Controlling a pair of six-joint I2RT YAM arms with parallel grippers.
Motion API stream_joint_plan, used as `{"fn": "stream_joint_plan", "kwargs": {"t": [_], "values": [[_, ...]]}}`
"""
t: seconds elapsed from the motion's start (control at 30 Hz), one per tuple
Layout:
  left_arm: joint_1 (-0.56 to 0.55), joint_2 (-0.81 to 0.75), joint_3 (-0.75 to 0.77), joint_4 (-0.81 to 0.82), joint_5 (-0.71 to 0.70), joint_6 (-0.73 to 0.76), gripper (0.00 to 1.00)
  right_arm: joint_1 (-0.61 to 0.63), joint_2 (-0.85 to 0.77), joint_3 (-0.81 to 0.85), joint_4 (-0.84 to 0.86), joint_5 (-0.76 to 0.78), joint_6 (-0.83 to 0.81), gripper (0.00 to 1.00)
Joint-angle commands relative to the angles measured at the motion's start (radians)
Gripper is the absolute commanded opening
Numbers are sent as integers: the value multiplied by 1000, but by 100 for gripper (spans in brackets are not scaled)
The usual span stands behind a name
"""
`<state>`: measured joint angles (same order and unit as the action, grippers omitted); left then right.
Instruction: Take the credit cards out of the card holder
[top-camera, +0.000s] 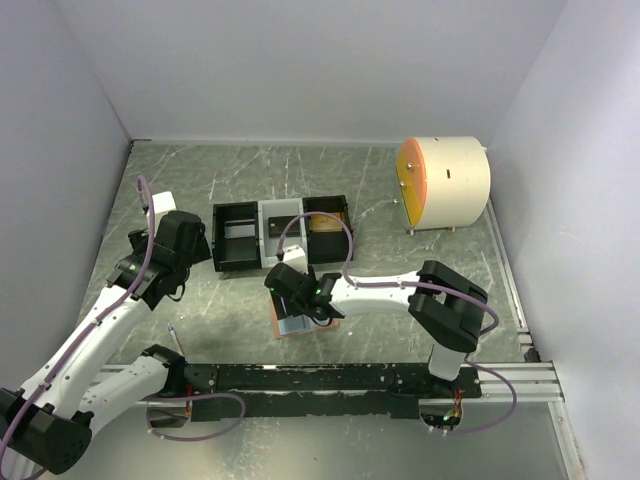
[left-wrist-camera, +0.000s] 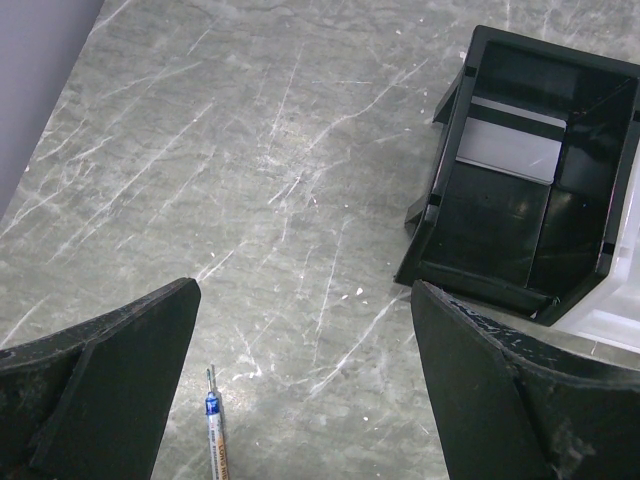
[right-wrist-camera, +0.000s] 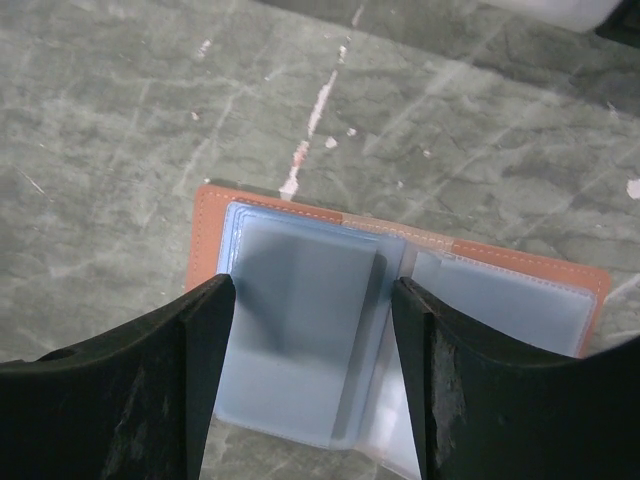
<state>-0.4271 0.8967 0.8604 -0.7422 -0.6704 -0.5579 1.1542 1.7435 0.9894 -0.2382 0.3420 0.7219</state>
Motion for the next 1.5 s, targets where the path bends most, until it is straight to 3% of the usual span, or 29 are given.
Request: {"fn": "stream_joint_plan", "kwargs": {"t": [0.0,0.27,0.47,0.8,1.03,1.13,1.23,1.33,1.4,1.47], "values": [[9,2,22,-10,-23,-3,99,17,41,48,-21,30,17,65],[10,7,22,-5,-18,1,98,25,70,58,-73,83,44,64],[9,13,23,-5,-13,3,98,26,33,18,6,16,35,60],[9,15,17,2,5,10,97,13,16,-14,47,-13,57,44],[9,26,15,18,58,28,96,-56,-46,-116,164,-134,74,31],[8,24,3,56,183,53,96,-118,-74,-191,275,-265,95,24],[8,11,-11,95,416,37,94,-176,-87,-259,374,-384,138,20],[6,-40,-111,241,716,-7,84,-226,-101,-321,456,-462,174,20],[-6,-84,-207,373,889,-64,85,-250,-107,-349,493,-494,187,20],[-34,-116,-304,478,966,-133,85,-268,-110,-364,502,-509,192,20]]}}
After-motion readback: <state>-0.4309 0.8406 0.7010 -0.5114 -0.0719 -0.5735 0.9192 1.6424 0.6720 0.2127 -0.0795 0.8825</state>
